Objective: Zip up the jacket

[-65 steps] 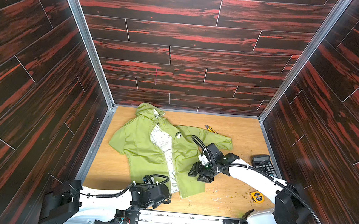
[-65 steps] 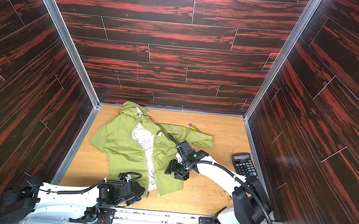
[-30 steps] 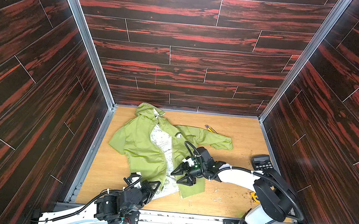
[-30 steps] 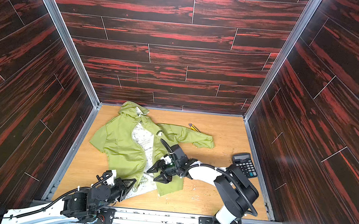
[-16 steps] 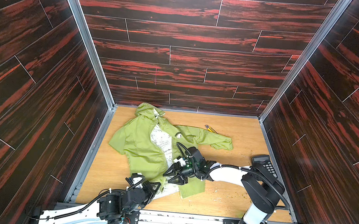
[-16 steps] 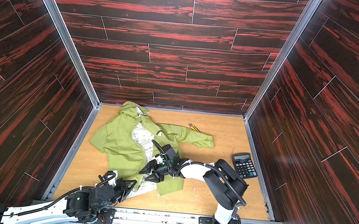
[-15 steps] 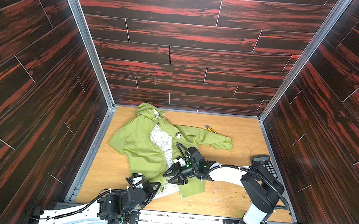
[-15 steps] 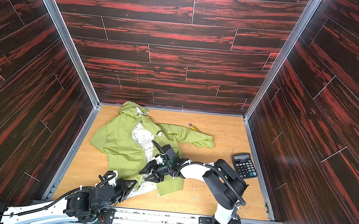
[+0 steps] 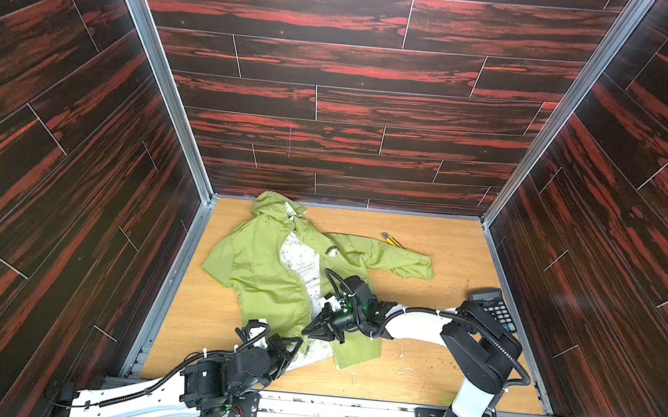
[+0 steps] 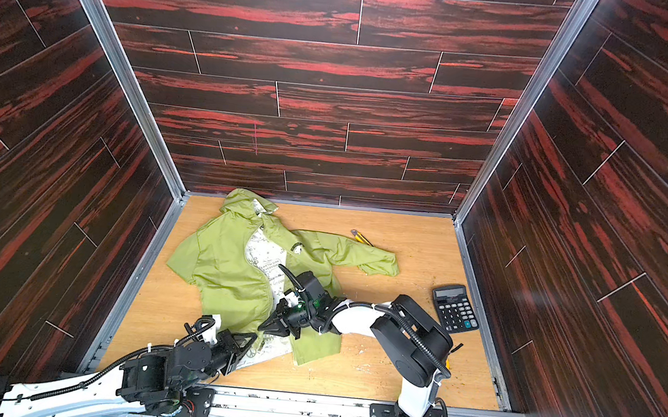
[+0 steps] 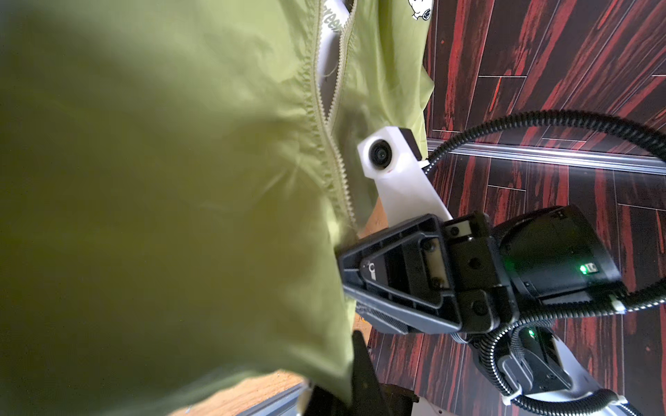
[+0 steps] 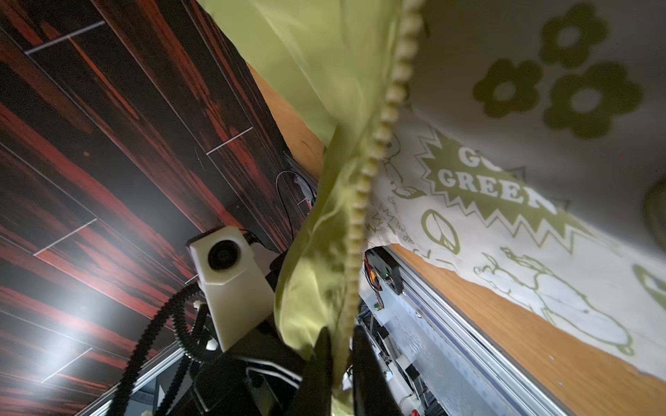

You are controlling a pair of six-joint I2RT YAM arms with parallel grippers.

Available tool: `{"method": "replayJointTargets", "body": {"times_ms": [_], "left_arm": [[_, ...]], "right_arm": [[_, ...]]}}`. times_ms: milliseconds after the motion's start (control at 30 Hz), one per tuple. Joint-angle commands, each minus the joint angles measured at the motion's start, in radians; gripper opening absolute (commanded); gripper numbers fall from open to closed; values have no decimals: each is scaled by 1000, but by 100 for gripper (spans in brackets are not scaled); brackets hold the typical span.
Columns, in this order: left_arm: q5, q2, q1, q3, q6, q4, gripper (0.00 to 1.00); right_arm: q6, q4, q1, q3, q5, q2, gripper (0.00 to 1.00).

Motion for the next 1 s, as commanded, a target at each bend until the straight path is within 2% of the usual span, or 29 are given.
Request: {"method": "replayJointTargets", "body": {"times_ms": [0,67,100,167,233,367,500,700,800,967], "left_arm": [[2,6,-1,32,14,-23,0],[-4,-1,-1,34,15,-38,2],[-6,-4,-2,33,16,-41,7],[-16,-13,-1,30,14,-39,28],[-23,-16,-1,24,14,-21,44],[-26,22,-1,25,16,43,57],[-12,117,-2,46,34,135,61],[-18,225,-2,70,64,221,60],[-34,206,-1,70,69,194,60],[-80,96,-1,75,83,74,60]], "right_arm": [[-9,-51,5,25,21,-38,4],[-24,-87,5,41,25,-51,0],[-33,-110,5,52,28,-57,0],[-54,-167,4,79,38,-68,0],[-73,-223,5,108,48,-79,0],[-104,-307,5,164,58,-79,0],[-120,-377,6,223,45,-62,0],[-146,-442,11,264,53,-68,0],[-184,-513,11,288,73,-79,0],[-200,-555,11,283,92,-104,0]]}}
